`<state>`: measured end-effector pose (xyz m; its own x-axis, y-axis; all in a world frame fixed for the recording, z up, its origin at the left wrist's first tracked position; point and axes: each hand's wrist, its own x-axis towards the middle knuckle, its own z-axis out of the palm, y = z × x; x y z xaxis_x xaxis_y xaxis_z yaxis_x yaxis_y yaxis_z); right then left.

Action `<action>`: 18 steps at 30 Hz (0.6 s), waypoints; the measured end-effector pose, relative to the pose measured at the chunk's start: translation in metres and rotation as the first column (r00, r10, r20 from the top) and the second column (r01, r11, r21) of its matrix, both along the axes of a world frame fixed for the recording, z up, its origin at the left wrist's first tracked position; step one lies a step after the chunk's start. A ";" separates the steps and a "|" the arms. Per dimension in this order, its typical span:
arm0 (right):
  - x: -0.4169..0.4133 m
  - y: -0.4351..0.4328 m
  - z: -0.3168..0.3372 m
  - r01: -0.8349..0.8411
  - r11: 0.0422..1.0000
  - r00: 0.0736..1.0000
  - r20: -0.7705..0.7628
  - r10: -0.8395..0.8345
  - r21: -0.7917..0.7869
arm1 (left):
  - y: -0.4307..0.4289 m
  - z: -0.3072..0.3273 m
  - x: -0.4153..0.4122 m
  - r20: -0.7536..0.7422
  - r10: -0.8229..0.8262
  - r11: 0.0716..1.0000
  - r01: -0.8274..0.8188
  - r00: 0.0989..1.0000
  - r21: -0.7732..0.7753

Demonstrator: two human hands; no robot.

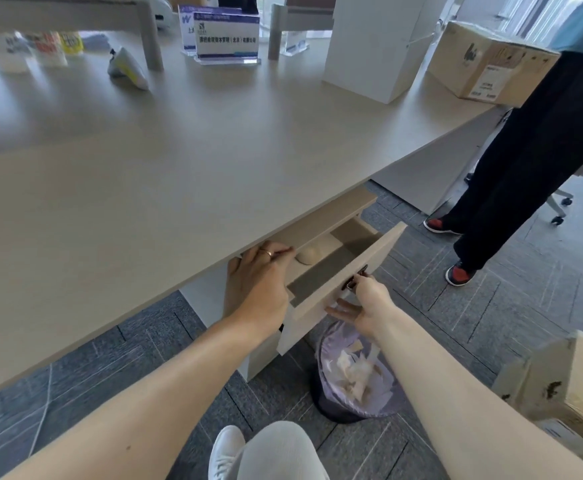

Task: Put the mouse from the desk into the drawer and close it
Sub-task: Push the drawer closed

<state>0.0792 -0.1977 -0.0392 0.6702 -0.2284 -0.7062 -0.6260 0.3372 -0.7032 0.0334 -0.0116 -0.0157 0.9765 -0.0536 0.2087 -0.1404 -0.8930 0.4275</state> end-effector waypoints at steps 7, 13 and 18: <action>0.025 0.029 0.002 -0.033 0.999 0.999 0.018 0.032 0.015 | 0.000 -0.002 -0.001 0.020 0.007 1.000 -0.006 1.000 -0.011; 0.039 0.050 0.001 -0.100 0.994 0.994 0.049 0.102 -0.036 | 0.002 -0.003 0.001 0.015 0.001 1.000 0.000 1.000 -0.025; 0.047 0.060 0.003 -0.125 0.991 0.990 0.062 0.127 -0.044 | 0.000 -0.005 -0.001 0.026 0.003 1.000 -0.002 1.000 -0.030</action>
<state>0.1259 -0.1378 -0.0362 0.7393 -0.1664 -0.6525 -0.6145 0.2296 -0.7547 0.0327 -0.0113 -0.0208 0.9709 -0.0447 0.2352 -0.1495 -0.8804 0.4501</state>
